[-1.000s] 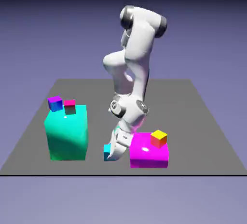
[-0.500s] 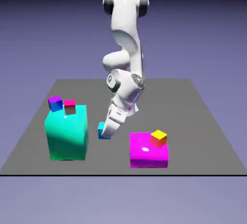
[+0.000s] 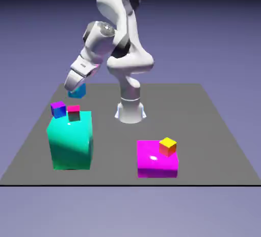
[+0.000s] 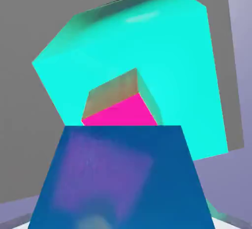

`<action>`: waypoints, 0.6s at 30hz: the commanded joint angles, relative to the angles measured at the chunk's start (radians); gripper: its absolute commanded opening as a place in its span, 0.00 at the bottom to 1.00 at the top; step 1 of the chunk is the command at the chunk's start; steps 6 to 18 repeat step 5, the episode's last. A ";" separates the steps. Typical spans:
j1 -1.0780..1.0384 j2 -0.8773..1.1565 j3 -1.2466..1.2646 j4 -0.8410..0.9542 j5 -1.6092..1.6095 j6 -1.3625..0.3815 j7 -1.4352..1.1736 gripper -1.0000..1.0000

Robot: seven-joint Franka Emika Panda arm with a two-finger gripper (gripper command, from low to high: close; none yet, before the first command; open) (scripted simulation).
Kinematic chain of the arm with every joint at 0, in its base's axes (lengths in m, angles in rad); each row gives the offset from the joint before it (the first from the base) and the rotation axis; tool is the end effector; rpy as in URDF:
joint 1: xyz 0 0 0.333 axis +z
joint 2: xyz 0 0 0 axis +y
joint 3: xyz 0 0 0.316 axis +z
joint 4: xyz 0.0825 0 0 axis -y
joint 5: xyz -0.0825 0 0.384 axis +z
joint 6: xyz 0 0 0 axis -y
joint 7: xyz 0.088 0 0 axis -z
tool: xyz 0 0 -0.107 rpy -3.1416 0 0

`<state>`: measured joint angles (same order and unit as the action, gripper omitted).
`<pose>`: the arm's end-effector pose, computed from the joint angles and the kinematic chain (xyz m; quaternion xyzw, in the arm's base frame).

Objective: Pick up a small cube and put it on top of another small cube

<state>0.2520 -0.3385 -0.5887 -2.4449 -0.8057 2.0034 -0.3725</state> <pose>0.3978 -0.1873 0.4013 0.9382 0.2270 -0.1364 0.2228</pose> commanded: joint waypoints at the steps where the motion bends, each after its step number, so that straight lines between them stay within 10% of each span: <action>1: -0.007 0.019 -0.018 -0.021 -0.015 0.045 0.008 0.00; 2: -0.010 0.025 -0.024 -0.027 -0.019 0.058 0.011 0.00; 3: -0.010 0.025 -0.024 -0.027 -0.019 0.058 0.011 1.00; 18: -0.002 0.006 -0.006 -0.007 -0.006 0.015 0.003 1.00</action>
